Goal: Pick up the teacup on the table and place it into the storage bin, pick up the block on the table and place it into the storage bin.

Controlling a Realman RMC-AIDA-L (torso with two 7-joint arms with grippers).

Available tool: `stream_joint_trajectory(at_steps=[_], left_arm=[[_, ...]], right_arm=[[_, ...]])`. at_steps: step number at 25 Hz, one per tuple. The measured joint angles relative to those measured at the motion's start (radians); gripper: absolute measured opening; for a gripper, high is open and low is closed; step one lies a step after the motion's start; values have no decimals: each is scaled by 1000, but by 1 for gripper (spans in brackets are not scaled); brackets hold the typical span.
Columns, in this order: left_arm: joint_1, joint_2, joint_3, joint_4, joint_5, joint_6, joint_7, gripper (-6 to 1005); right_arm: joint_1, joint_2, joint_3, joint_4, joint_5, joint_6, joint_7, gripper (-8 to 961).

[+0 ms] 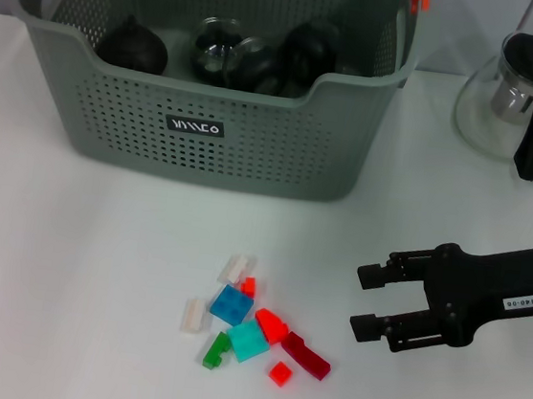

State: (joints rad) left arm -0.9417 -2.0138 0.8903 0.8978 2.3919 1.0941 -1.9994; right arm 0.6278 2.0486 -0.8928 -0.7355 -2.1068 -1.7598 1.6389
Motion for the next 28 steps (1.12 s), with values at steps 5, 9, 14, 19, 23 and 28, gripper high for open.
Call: stream_joint_trajectory(at_steps=[5,9,14,19,23,28], left_arm=[[-3,-13,12,3,43,-22,-12,581],[7,-8,4,44,46,1,-36,667],[57,-2,-33,213,34,178,-59,811],[132,-13,-113,369,-44,525,131,874],[212,-38,-132,429,-75,681,307,925],[296,-80,-101,469,-41,775,433,922]], right_arm=[[-5,1,0,0,0,5,-1,795],[-6,1,0,0,1,7,-3,795],[-6,3,0,0,1,8,-5,795],[-3,4,12,12,1,12,-21,795],[-5,4,25,22,1,14,-35,794],[-8,3,33,23,1,15,-34,793]])
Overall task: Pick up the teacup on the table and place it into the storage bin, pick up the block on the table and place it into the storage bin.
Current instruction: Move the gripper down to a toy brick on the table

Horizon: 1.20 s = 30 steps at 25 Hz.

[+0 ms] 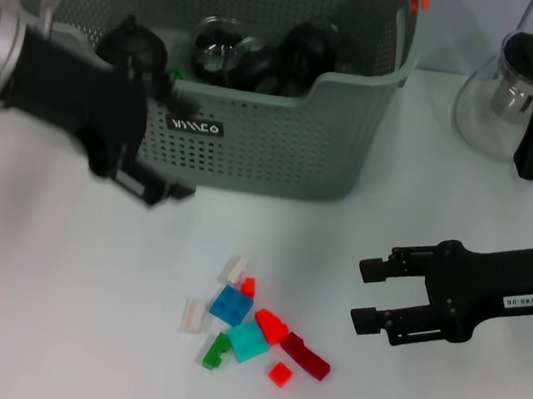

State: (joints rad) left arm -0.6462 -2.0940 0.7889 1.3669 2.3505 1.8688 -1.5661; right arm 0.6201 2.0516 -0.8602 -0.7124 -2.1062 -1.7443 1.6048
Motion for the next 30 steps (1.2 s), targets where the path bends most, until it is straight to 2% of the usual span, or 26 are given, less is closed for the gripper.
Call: stream_joint_trajectory(at_steps=[4,7,9,16,24,30], left_arm=[[33,-28,61,1,74,-30,39,917],[55,-54,138,-25,146,-106,58,908],[60,-63,181,-53,184,-152,61,903],[67,-73,282,-131,215,-229,73,882],[62,-77,339,-198,229,-252,71,859],[66,-80,388,-251,230,-316,58,842]], right_arm=[[2,0,3,2,-1,2,5,793],[4,1,3,11,-1,6,7,792],[6,1,4,13,-1,7,8,791],[6,1,7,13,0,15,17,790],[3,1,12,13,0,20,13,790],[3,1,18,14,0,21,11,791]])
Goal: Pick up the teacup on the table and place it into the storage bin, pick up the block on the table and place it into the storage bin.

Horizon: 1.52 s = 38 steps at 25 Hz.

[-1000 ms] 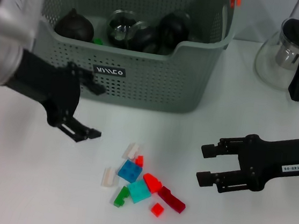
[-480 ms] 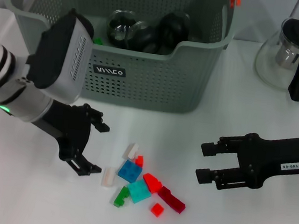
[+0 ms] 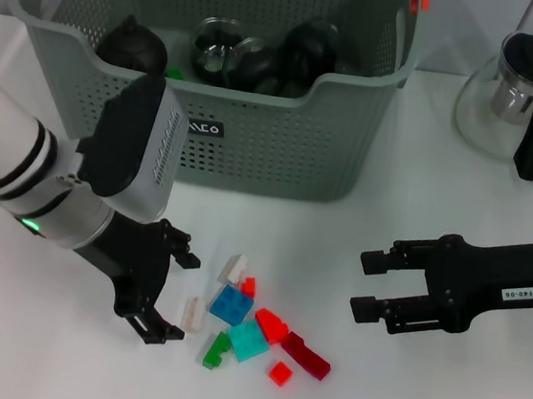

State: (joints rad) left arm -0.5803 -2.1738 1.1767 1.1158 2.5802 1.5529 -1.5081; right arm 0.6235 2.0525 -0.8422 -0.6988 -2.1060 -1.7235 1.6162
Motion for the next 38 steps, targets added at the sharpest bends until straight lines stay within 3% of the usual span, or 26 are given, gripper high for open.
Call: stream_joint_trajectory(at_steps=[30,36,38], left_arm=[[-33,-1,78,-102,-13,-80,-15,755],[-34,-1,78,-105,-12,-85,-16,536],[-38,-1,73,-105,-13,-81,-22,506]], right_arm=[[3,-2,8,10,2,13,-5,791],[2,-2,13,10,1,13,-5,791],[2,-2,13,10,1,13,-5,791]])
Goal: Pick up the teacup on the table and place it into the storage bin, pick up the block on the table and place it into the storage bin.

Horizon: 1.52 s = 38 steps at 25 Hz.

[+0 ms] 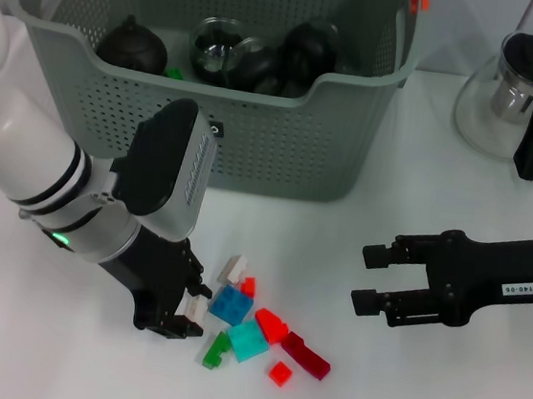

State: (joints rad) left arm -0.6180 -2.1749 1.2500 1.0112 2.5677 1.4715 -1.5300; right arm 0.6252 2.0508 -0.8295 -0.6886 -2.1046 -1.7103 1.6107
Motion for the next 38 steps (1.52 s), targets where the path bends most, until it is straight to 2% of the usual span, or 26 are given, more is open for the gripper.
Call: stream_joint_trajectory(at_steps=[11,27,33,38], left_arm=[[-20,8,-33,6,-1,38,-22,412],[-30,9,-70,34,-1,96,-35,412],[-47,14,-171,61,-27,168,-27,412],[-83,46,-306,66,-100,288,-27,413]], right_arm=[[-3,-1,4,0,0,0,-13,790],[-6,-2,4,0,-1,-10,-16,791],[-5,-4,4,0,-2,-12,-16,791],[-3,-5,4,0,-2,-12,-15,791]])
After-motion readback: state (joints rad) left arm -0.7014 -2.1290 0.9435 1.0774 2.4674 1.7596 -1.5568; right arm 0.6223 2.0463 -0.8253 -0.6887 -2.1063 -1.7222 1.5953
